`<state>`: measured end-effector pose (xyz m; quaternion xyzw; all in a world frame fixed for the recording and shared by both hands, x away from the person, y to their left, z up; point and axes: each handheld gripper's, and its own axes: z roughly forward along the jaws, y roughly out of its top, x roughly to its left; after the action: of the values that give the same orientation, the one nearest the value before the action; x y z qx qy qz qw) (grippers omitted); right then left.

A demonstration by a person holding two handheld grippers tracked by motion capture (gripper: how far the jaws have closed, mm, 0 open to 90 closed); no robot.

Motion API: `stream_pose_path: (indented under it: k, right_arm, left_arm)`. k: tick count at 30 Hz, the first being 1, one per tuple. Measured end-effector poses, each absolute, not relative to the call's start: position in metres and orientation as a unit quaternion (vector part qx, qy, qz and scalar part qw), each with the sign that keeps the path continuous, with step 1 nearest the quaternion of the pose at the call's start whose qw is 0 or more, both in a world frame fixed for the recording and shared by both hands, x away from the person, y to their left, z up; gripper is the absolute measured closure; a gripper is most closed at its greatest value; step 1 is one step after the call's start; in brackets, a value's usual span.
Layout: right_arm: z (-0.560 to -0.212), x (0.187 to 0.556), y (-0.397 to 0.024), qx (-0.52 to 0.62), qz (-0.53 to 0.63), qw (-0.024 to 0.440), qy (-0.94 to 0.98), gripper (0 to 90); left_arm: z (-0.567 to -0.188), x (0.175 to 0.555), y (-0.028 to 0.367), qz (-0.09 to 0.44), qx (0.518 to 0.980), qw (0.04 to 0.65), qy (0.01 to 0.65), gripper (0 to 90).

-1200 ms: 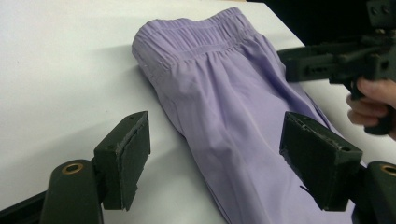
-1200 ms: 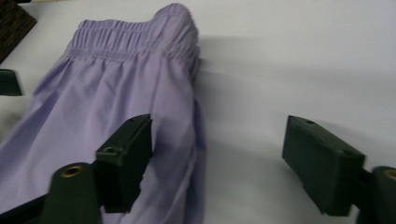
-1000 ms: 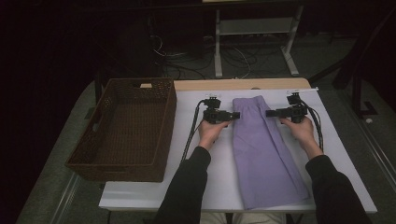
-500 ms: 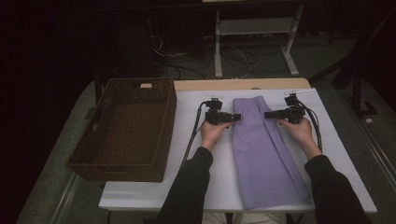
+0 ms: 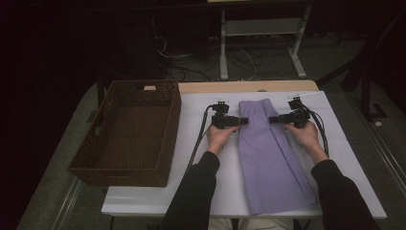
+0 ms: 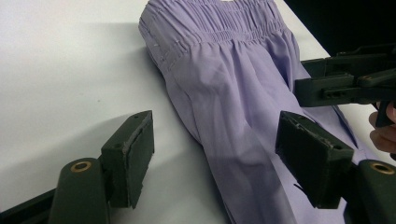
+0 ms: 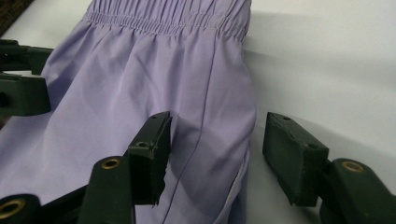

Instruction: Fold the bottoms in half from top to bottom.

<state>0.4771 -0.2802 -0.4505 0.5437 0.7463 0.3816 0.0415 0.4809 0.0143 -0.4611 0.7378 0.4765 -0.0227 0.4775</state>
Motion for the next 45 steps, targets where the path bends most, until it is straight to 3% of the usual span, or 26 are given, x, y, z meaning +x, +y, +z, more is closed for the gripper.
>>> stream_pose_path:
  k: [11, 16, 24, 37, 45]
  right_arm:
    - [-0.45, 0.473, -0.272, 0.526, 0.364, 0.035, 0.768, 69.9]
    - [-0.45, 0.473, -0.27, 0.52, 0.358, 0.039, 0.775, 83.4]
    - [-0.451, 0.474, -0.272, 0.527, 0.366, 0.02, 0.767, 86.6]
    - [-0.443, 0.47, -0.29, 0.528, 0.425, -0.026, 0.735, 86.8]
    - [-0.434, 0.46, -0.295, 0.52, 0.45, -0.028, 0.726, 86.8]
  left_arm:
    - [-0.463, 0.478, 0.002, -0.038, 0.746, 0.476, 0.463, 39.1]
    - [-0.462, 0.478, -0.005, -0.029, 0.753, 0.458, 0.472, 56.5]
    - [-0.462, 0.481, -0.007, -0.037, 0.757, 0.434, 0.487, 86.5]
    - [-0.447, 0.479, -0.002, -0.026, 0.762, 0.459, 0.457, 88.5]
    - [-0.432, 0.473, 0.001, -0.022, 0.766, 0.473, 0.435, 88.3]
